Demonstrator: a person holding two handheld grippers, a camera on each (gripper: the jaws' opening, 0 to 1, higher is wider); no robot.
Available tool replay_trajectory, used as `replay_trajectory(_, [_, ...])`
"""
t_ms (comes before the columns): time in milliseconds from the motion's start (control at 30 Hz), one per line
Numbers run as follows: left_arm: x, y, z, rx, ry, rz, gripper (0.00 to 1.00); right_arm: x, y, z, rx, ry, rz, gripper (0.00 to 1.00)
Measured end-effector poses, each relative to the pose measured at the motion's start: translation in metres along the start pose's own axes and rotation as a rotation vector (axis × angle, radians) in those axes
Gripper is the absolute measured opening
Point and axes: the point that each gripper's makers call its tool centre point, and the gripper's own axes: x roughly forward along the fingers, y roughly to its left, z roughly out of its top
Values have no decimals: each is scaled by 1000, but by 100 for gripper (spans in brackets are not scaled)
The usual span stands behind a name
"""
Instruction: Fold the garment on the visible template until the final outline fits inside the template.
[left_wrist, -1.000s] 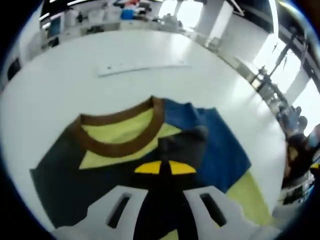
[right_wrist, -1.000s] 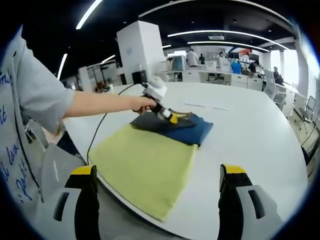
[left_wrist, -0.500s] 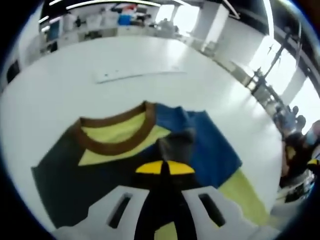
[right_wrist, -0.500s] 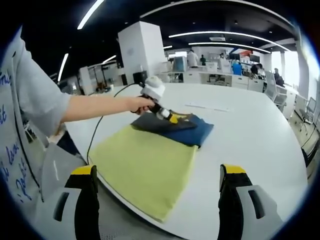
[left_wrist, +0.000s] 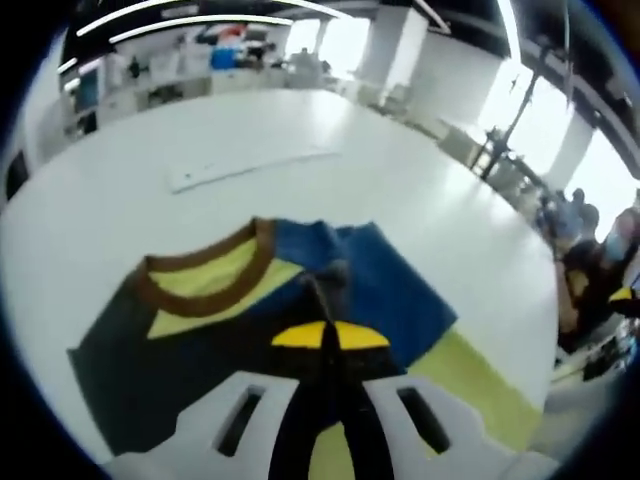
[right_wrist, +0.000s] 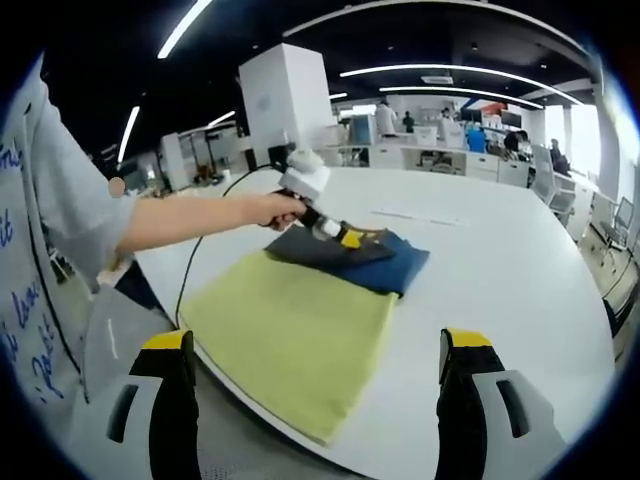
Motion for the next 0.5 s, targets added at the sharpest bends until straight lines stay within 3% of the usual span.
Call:
replay_trajectory(267, [-1,-15,3,67,-13,-30,0,-2,-1,-1,0,0,-2,100])
replay_trajectory(500, [-1,-20,0,76,-11,-40,0,-2,0,0,-3,-2,-1,100])
